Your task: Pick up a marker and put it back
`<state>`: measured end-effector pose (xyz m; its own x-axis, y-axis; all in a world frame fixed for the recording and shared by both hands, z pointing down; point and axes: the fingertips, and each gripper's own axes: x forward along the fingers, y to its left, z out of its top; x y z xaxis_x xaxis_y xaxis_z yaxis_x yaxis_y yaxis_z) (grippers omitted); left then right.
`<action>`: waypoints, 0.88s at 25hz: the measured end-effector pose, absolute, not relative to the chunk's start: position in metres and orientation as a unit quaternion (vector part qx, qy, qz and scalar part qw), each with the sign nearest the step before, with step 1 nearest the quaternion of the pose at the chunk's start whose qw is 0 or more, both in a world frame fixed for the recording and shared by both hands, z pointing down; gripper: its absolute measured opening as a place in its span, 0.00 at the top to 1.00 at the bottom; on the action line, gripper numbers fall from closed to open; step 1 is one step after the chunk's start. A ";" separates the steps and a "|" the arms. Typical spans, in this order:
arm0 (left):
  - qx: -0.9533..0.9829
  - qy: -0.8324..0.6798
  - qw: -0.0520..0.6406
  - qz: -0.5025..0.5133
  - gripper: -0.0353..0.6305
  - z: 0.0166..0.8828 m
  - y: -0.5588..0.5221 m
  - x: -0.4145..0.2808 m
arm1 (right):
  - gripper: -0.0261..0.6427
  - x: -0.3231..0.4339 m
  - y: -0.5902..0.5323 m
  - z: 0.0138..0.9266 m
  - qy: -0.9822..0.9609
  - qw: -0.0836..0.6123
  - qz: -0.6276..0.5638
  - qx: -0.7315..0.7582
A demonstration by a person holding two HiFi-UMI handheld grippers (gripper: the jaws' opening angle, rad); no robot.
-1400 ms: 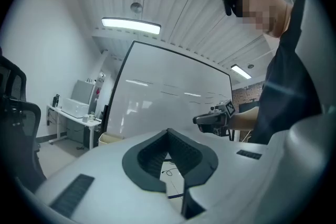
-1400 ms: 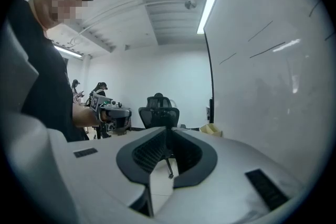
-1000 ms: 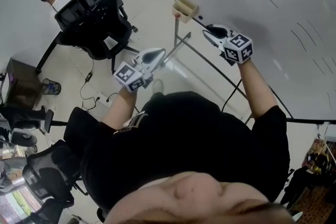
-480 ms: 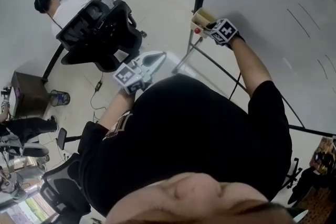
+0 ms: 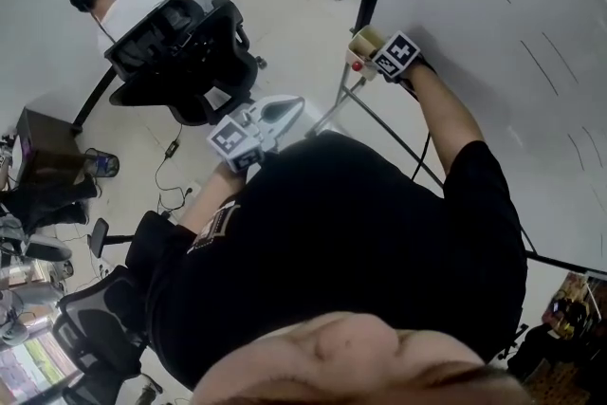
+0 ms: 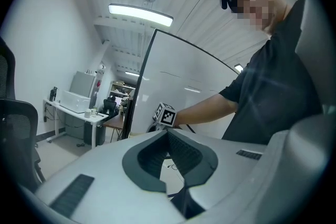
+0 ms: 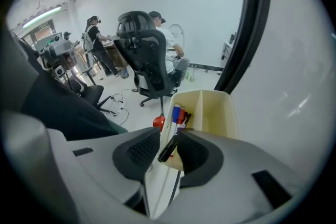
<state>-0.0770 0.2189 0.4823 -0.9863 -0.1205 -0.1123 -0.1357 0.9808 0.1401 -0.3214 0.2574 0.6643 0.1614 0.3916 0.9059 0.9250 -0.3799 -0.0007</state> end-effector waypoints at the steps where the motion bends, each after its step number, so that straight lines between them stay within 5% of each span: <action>1: -0.063 0.994 0.052 0.074 0.94 0.482 0.219 -0.077 | 0.80 -0.323 0.256 0.664 -0.463 0.299 -0.454 -0.700; 22: -0.058 0.994 0.052 0.077 0.94 0.483 0.230 -0.083 | 0.87 -0.327 0.249 0.675 -0.347 0.294 -0.629 -0.630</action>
<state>-0.0826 0.2301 0.4825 -0.9879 -0.1076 -0.1120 -0.1235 0.9815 0.1462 -0.3269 0.2489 0.6753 -0.0331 0.0674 0.9972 0.8081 -0.5854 0.0664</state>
